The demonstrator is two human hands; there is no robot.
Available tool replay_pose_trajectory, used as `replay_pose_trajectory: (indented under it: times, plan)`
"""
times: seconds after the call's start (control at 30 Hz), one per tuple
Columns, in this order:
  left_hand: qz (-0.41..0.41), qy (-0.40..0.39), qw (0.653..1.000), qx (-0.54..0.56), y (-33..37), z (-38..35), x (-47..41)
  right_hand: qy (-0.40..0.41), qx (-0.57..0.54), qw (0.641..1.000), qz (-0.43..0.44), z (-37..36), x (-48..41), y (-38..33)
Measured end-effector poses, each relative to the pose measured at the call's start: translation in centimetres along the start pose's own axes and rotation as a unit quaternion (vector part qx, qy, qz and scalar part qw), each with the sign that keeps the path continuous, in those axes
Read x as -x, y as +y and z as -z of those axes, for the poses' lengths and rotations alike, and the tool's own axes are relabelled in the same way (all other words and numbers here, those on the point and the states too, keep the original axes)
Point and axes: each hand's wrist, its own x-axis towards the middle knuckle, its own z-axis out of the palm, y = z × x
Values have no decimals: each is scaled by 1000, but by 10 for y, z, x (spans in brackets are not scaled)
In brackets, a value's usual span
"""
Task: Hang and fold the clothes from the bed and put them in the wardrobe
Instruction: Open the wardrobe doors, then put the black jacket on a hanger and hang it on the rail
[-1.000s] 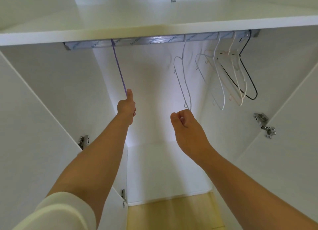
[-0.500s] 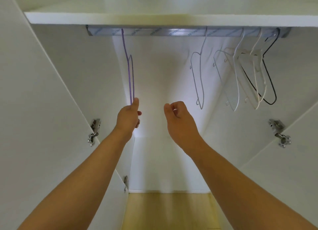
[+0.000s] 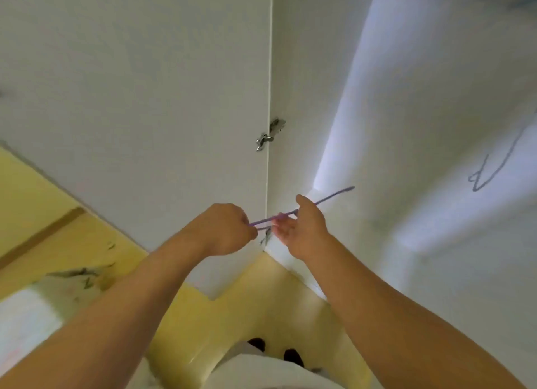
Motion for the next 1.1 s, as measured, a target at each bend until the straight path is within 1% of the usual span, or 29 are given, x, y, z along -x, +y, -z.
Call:
replay_pose_trajectory:
  times: [0.07, 0.2, 0.3, 0.43, 0.57, 0.67, 0.77, 0.83, 0.93, 0.97, 1.03, 1.07, 1.1]
  plan:
    - [49, -29, 998, -9, -24, -19, 33, 8, -6, 999, -50, 9, -9, 34]
    - [160, -55, 984, 50, -65, -74, 100, 12, 105, 987, -125, 28, -15, 109]
    - [244, -49, 957, 146, -95, -116, 157, 0, 177, 969, -173, 31, 1, 165]
    - [349, -11, 912, 216, -140, -164, 239, -46, 265, 937, -222, 24, 33, 234]
    - [438, 55, 840, 315, -181, -221, 314, -105, 347, 904, -225, 12, 60, 306]
    - [465, 83, 791, 388, -208, -271, 356, -142, 417, 871, -215, 4, 75, 359]
    - [480, 94, 744, 455, -233, -314, 387, -155, 467, 844, -214, -6, 93, 408]
    - [486, 82, 728, 476, -251, -342, 402, -153, 495, 831, -203, -12, 104, 439]
    - [498, 78, 715, 485, -285, -373, 419, -154, 534, 813, -176, -21, 117, 484]
    - [511, 89, 698, 493, -297, -384, 420, -153, 543, 808, -168, -24, 120, 497]
    - [556, 130, 627, 531, -321, -406, 422, -149, 558, 800, -159, -28, 126, 521]
    - [555, 130, 618, 541, -335, -420, 421, -149, 566, 796, -156, -30, 127, 532]
    - [560, 108, 628, 530, -349, -431, 422, -152, 574, 790, -154, -32, 129, 543]
